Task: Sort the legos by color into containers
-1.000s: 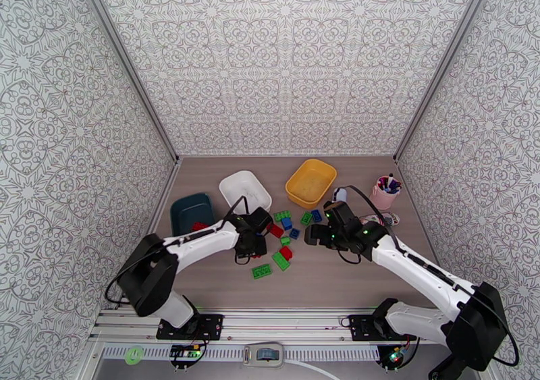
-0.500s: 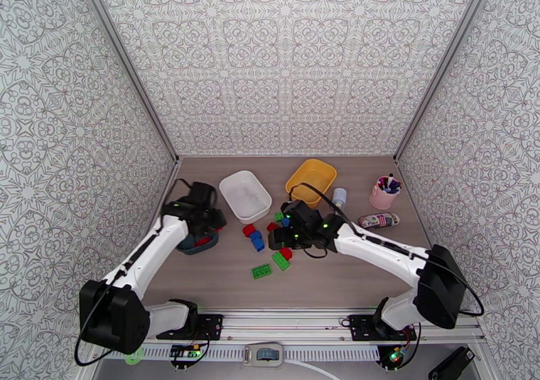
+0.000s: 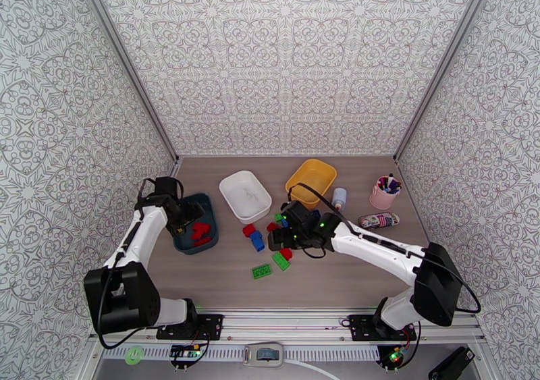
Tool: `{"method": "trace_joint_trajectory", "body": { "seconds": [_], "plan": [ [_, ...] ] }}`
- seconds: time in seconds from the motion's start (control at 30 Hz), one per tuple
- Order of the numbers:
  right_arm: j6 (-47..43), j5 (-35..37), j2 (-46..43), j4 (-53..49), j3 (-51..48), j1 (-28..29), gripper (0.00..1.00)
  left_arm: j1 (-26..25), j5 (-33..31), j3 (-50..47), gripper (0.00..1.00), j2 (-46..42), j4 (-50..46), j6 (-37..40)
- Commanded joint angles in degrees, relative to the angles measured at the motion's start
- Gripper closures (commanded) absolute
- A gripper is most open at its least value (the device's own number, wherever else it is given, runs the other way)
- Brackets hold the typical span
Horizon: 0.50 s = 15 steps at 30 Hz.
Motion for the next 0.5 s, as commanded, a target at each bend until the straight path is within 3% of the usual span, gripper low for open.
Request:
{"method": "trace_joint_trajectory", "body": {
  "seconds": [0.0,0.17,0.3,0.47],
  "plan": [
    [-1.5,2.06,-0.97,-1.93,-1.78,-1.7,0.12,-1.94,-0.92,1.76,0.18,-2.58,-0.83,1.06],
    [-2.98,1.13,1.54,-1.79,-2.27,-2.93,0.2,-9.24,-2.63,1.76,0.18,-5.42,-1.99,0.72],
    [-3.02,0.66,2.81,-1.25,-2.45,-3.37,0.25,-18.97,-6.32,2.02,0.2,-5.6,-3.14,0.09],
    [-2.73,0.68,2.15,-1.18,-3.22,-4.1,0.24,-29.15,-9.25,3.07,0.19,-2.91,-5.06,-2.52]
  ]
}}
